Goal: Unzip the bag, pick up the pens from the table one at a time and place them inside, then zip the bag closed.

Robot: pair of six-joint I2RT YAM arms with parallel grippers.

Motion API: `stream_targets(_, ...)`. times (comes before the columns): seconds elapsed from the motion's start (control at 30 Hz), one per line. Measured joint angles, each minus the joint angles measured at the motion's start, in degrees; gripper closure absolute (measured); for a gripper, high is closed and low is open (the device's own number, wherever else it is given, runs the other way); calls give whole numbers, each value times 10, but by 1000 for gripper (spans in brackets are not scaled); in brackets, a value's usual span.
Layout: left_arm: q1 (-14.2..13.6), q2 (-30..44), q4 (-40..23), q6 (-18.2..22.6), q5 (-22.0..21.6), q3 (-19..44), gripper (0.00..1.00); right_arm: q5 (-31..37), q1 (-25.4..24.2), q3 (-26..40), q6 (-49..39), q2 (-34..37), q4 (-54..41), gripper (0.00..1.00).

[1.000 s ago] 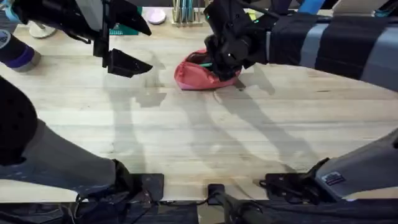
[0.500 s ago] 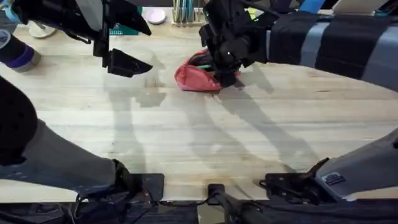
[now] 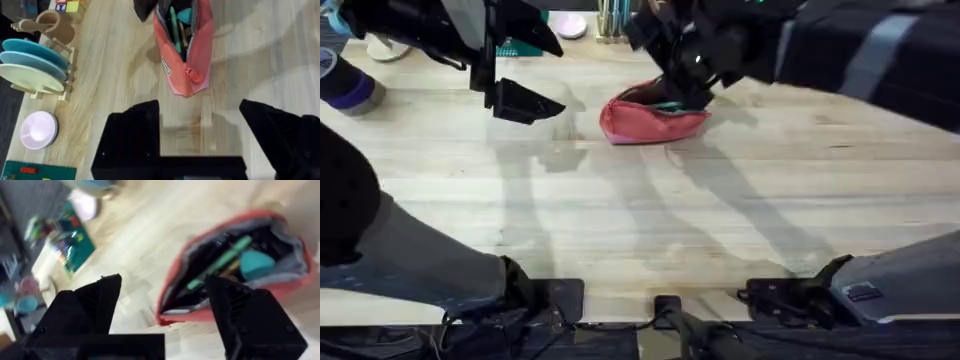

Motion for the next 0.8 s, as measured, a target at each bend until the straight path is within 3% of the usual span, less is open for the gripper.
stream_targets(0.53,0,0,1,0,0,0,7,0,0,173,-335,-30,-225,6)
stream_targets(0.8,0,0,-11,0,23,0,6,0,0,186,-431,-30,-258,6)
